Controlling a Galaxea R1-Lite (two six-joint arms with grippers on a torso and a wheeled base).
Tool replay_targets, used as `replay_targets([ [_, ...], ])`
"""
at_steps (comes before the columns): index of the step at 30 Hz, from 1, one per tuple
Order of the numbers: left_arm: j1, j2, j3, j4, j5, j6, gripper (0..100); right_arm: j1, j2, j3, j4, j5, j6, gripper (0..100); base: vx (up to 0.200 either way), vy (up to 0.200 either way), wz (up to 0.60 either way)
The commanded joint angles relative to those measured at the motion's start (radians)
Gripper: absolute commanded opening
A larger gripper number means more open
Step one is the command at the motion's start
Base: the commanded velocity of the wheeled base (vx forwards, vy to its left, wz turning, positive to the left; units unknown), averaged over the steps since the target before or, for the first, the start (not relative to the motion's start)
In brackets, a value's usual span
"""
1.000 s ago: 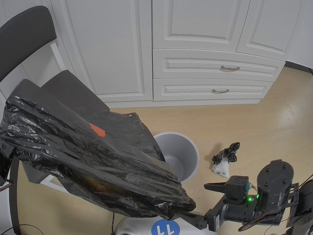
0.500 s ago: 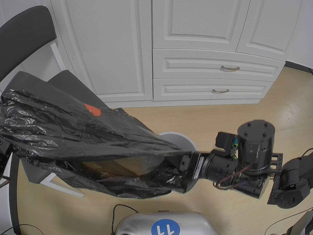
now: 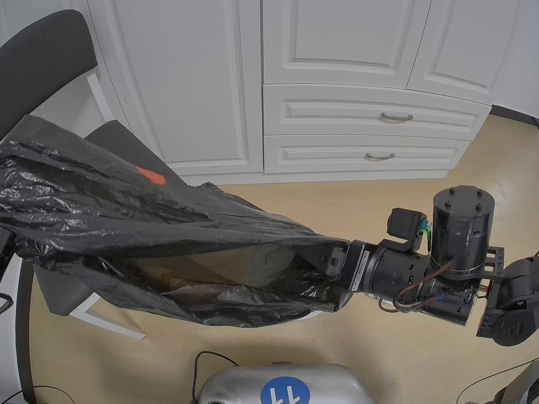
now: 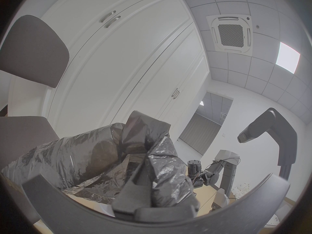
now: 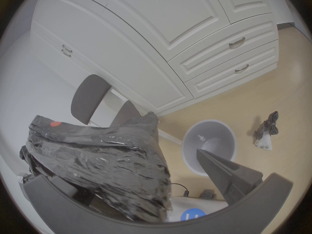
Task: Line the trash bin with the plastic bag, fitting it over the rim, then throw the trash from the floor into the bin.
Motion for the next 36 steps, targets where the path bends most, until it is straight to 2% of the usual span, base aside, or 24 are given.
replay_targets([
  [1,-0.002,0.000,0.000,0.000,0.000,-0.001,0,0.001,-0.030,0.005,0.040,0.001,-0.009,100,0.000,0.000,0.00],
  [3,-0.002,0.000,-0.002,0.000,0.000,-0.001,0,0.001,-0.057,-0.002,0.118,0.013,-0.022,100,0.000,0.000,0.00],
  [6,-0.002,0.000,-0.002,0.000,0.001,-0.001,0,0.001,-0.077,-0.002,0.161,0.046,-0.032,100,0.000,0.000,0.00],
  [26,0.000,0.000,-0.013,-0.002,0.006,-0.016,0,0.000,-0.027,0.014,0.155,0.041,-0.042,100,0.000,0.000,0.00],
  [29,0.000,0.005,-0.017,0.000,0.017,-0.018,0,0.000,-0.025,0.045,0.155,0.040,-0.115,100,0.000,0.000,0.00],
  [36,0.000,0.003,-0.014,0.000,0.032,-0.019,0,0.000,-0.027,0.044,0.151,0.033,-0.116,100,0.000,0.000,0.00],
])
